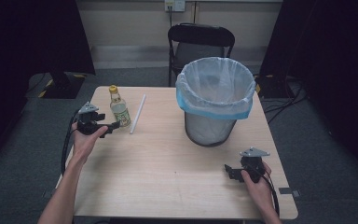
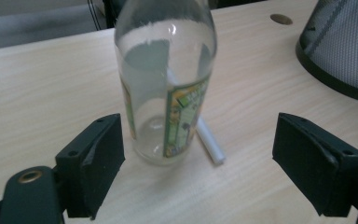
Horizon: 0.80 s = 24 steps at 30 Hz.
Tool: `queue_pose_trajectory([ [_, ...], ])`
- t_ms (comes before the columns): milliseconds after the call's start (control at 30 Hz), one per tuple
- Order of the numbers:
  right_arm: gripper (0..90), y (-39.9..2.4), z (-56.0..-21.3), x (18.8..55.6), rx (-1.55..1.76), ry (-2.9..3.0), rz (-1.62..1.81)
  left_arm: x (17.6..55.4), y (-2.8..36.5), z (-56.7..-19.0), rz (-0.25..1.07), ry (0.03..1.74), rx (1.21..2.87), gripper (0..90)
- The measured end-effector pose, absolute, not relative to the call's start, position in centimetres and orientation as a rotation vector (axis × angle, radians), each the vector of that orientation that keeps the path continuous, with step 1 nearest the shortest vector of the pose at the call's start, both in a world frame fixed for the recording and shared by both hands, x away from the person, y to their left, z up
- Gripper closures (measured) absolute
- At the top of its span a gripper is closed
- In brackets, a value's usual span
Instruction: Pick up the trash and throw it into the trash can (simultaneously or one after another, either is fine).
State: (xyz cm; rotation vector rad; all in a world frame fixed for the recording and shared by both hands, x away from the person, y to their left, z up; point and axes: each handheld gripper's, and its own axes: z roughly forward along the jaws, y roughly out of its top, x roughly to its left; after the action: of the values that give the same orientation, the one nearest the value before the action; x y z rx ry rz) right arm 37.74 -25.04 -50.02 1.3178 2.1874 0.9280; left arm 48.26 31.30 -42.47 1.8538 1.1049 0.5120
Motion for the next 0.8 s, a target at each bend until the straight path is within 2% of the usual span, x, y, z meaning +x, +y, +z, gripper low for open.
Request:
queue_pose_trajectory([
  [133,8.5,-25.0,-50.0,37.7,1.318,2.187,0.928,49.4,31.4,-42.5,0.495,1.108,1.863,16.6],
  [167,8.5,-25.0,-50.0,37.7,1.318,2.188,0.928,50.0,31.5,-42.4,0.534,1.109,1.858,17.0],
  [300,8.5,-25.0,-50.0,37.7,1.318,2.187,0.928,51.1,31.6,-42.5,0.493,1.120,1.864,16.8],
  [367,8.5,-25.0,-50.0,37.7,1.317,2.189,0.929,51.8,31.6,-42.7,0.528,1.118,1.857,19.5],
  [433,8.5,-25.0,-50.0,37.7,1.317,2.189,0.929,52.5,31.5,-43.2,0.490,1.128,1.866,16.7],
  [633,8.5,-25.0,-50.0,37.7,1.318,2.187,0.928,53.9,30.4,-44.2,0.514,1.121,1.889,15.8],
  [800,8.5,-25.0,-50.0,37.7,1.318,2.187,0.928,54.5,30.2,-45.3,0.484,1.134,1.855,15.2],
])
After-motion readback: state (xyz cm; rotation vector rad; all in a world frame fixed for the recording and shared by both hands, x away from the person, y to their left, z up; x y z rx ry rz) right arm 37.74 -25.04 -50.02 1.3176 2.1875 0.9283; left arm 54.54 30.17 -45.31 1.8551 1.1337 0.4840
